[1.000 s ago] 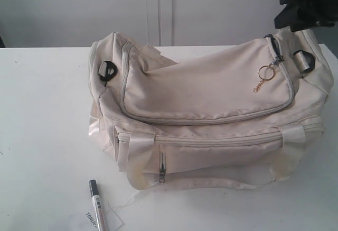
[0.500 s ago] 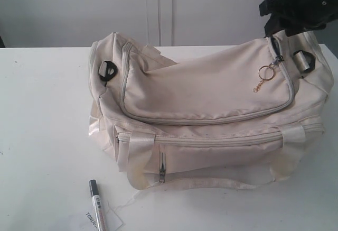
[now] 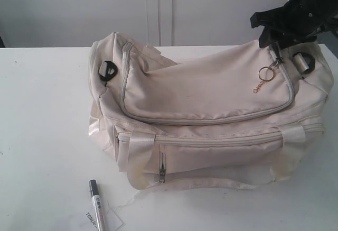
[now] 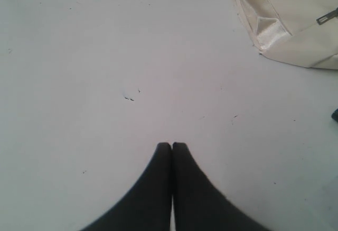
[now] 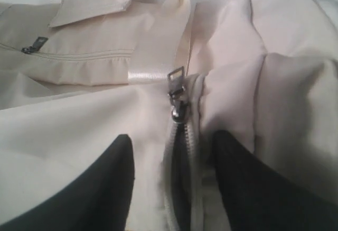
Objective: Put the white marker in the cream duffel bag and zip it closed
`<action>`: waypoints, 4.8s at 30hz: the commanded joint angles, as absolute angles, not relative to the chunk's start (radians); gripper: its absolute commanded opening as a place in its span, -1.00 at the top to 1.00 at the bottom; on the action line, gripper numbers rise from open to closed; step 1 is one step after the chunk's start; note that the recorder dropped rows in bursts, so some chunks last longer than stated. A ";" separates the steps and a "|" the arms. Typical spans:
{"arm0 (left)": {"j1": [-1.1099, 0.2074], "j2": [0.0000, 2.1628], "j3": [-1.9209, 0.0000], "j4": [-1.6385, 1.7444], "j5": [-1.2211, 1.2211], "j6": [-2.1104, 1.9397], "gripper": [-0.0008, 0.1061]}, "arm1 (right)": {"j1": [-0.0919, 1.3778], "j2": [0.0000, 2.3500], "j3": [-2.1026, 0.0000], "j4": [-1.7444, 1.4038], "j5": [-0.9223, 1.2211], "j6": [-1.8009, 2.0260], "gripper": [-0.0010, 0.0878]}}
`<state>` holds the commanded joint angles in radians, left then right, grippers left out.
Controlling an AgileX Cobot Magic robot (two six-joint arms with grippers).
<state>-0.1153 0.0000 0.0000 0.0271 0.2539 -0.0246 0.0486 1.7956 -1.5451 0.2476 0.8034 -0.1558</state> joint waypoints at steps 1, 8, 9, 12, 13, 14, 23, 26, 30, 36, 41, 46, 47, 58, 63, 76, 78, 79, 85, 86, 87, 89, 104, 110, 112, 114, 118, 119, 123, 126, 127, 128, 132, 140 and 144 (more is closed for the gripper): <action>-0.115 0.000 0.000 0.027 0.254 -0.025 0.99 | 0.049 1.798 -1.545 0.240 0.803 -0.153 -0.06; -0.115 0.000 0.000 0.027 0.254 -0.025 0.99 | 0.049 1.835 -1.545 0.219 0.831 -0.129 0.23; -0.115 0.000 0.000 0.027 0.254 -0.025 0.99 | 0.049 1.835 -1.545 0.219 0.831 -0.129 0.30; -0.115 0.000 0.000 0.027 0.254 -0.025 0.99 | 0.049 1.832 -1.545 0.219 0.829 -0.128 0.59; -0.115 0.000 0.000 0.027 0.254 -0.025 0.99 | 0.049 1.831 -1.545 0.219 0.829 -0.128 0.68; -0.115 0.000 0.000 0.027 0.254 -0.025 0.99 | 0.049 1.829 -1.545 0.219 0.827 -0.128 0.82; -0.115 0.000 0.000 0.027 0.254 -0.025 0.99 | 0.049 1.806 -1.547 0.231 0.851 -0.126 0.98; -0.115 0.000 0.000 0.027 0.254 -0.025 0.99 | 0.049 1.806 -1.551 0.231 0.879 -0.126 0.98; -0.115 0.000 0.000 0.027 0.254 -0.025 0.99 | 0.049 1.806 -1.596 0.231 0.937 -0.126 0.98; -0.115 0.000 0.000 0.027 0.254 -0.025 0.99 | 0.028 1.844 -1.676 0.235 1.037 -0.092 0.98; -0.115 0.000 0.000 0.027 0.254 -0.025 0.99 | 0.000 1.879 -1.699 0.317 1.054 -0.063 0.98; -0.115 0.000 0.000 0.027 0.254 -0.025 0.99 | 0.000 1.881 -1.699 0.347 1.038 -0.063 0.98; -0.115 0.000 0.000 0.027 0.254 -0.025 0.99 | 0.000 1.882 -1.699 0.347 1.037 -0.063 0.98; -0.115 0.000 0.000 0.027 0.254 -0.025 0.99 | 0.000 1.882 -1.699 0.351 1.023 -0.063 0.98; -0.115 0.000 0.000 0.027 0.254 -0.025 0.99 | 0.000 1.882 -1.699 0.351 1.023 -0.063 0.98; -0.115 0.000 0.000 0.054 0.250 -0.015 0.99 | 0.000 1.882 -1.699 0.351 1.023 -0.063 0.98; -0.115 0.000 0.000 0.054 0.225 -0.025 0.99 | 0.000 1.882 -1.699 0.351 1.023 -0.063 0.98; -0.115 0.000 0.000 0.053 0.203 -0.025 0.99 | 0.000 1.882 -1.699 0.351 1.023 -0.063 0.98; -0.115 0.000 0.000 0.053 0.007 -0.025 0.99 | 0.000 1.882 -1.699 0.351 1.023 -0.063 0.98; -0.115 0.000 0.000 0.053 -0.019 -0.025 0.99 | 0.000 1.882 -1.699 0.351 1.023 -0.063 0.98; -0.115 0.000 0.000 0.053 -0.058 -0.025 0.99 | 0.000 1.882 -1.699 0.351 1.023 -0.063 0.98; -0.115 0.000 0.000 0.053 -0.089 -0.025 0.99 | 0.000 1.882 -1.699 0.351 1.023 -0.063 0.98; -0.115 0.000 0.000 0.053 -0.111 -0.034 0.99 | 0.000 1.882 -1.699 0.351 1.023 -0.063 0.98; -0.115 0.000 0.000 0.053 -0.111 -0.034 0.99 | 0.000 1.882 -1.699 0.351 1.023 -0.063 0.98; -0.115 0.000 0.000 0.053 -0.111 -0.037 0.99 | 0.000 1.882 -1.699 0.351 1.023 -0.063 0.98; -0.115 0.000 -0.010 0.053 -0.081 -0.056 0.99 | 0.000 1.882 -1.699 0.351 1.023 -0.063 0.98; -0.115 0.000 -0.097 0.053 0.043 -0.049 0.99 | 0.000 1.882 -1.699 0.351 1.023 -0.063 0.98; -0.115 0.000 -0.115 0.053 0.063 -0.049 0.99 | 0.000 1.882 -1.699 0.351 1.023 -0.063 0.98; -0.115 0.000 -0.187 0.053 0.154 -0.049 0.99 | 0.000 1.882 -1.699 0.351 1.023 -0.063 0.98; -0.115 0.043 -0.225 0.053 0.181 -0.049 0.99 | 0.000 1.882 -1.699 0.351 1.021 -0.063 0.98; -0.115 0.059 -0.234 0.053 0.177 -0.049 0.99 | 0.000 1.882 -1.699 0.351 1.020 -0.063 0.98; -0.115 0.075 -0.243 0.053 0.174 -0.049 0.99 | 0.000 1.882 -1.699 0.351 1.015 -0.063 0.98; -0.115 0.142 -0.291 0.053 0.207 -0.049 0.99 | 0.000 1.882 -1.699 0.351 1.000 -0.063 0.98; -0.115 0.333 -0.453 0.000 0.350 0.018 0.99 | 0.000 1.882 -1.699 0.351 1.001 -0.063 0.98; -0.115 0.431 -0.521 -0.139 0.398 0.168 0.99 | 0.000 1.882 -1.699 0.351 1.017 -0.063 0.98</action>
<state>-0.1153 0.4310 -0.5205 -0.1386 0.3980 0.1675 0.0000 1.8816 -1.6986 0.3510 1.0168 -0.0627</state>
